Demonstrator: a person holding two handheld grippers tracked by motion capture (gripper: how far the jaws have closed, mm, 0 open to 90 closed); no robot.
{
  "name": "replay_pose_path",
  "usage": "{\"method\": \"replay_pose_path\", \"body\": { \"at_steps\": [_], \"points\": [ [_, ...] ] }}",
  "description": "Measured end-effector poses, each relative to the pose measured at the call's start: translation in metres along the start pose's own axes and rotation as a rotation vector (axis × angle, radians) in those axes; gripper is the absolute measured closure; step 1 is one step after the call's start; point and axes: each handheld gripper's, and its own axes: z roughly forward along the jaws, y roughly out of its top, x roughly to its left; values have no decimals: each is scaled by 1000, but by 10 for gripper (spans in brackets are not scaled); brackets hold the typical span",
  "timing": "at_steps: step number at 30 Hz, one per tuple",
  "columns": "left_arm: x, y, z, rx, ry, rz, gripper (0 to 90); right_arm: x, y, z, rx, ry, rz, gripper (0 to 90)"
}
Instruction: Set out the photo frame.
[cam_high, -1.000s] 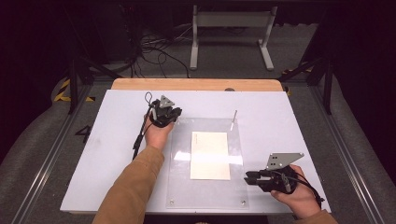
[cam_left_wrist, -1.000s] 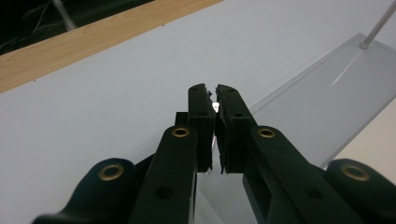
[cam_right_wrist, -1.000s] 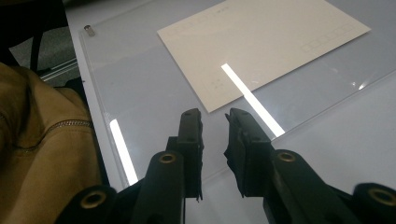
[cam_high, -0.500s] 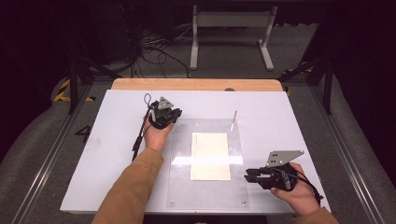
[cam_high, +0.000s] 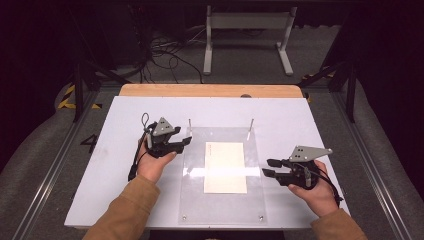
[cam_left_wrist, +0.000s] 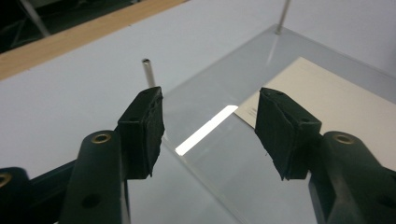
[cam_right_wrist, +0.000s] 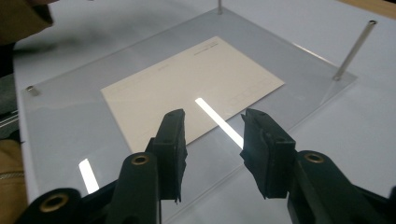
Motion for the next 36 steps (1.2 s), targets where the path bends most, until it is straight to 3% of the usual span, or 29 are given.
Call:
{"method": "replay_pose_path", "body": {
  "at_steps": [1,2,3,6,8,10,12,15,19,25,30,33,36],
  "points": [
    [-1,-3,-3,2,-8,1,414,-3,1,2,-10,-12,24,536],
    [-1,-3,-3,2,-8,1,410,-6,2,4,-42,-21,86,502],
    [-3,-8,-9,-6,-35,-17,405,-10,2,7,-81,-34,129,497],
    [-8,-16,-18,-32,-87,-59,408,-19,5,14,-96,-65,116,481],
    [-10,-19,-22,-32,-93,-52,406,-22,8,16,-95,-74,115,481],
    [-17,-23,-29,-34,-107,-30,403,-28,14,22,-78,-121,94,513],
    [-20,-27,-35,-29,-114,-18,394,-32,19,27,-57,-144,60,548],
    [-22,-32,-43,-23,-108,9,388,-42,27,39,-42,-139,-20,596],
    [-22,-38,-50,-19,-111,5,375,-58,36,50,-47,-183,25,621],
    [-22,-51,-63,-11,-93,-19,364,-74,49,65,-19,-262,31,644],
    [-23,-58,-71,-6,-82,-31,358,-85,51,79,-37,-266,19,652],
    [-26,-65,-76,4,-84,-39,353,-94,49,91,-29,-259,49,661],
    [-28,-67,-78,5,-93,-41,349,-101,46,98,-56,-255,65,674]
  ]
}}
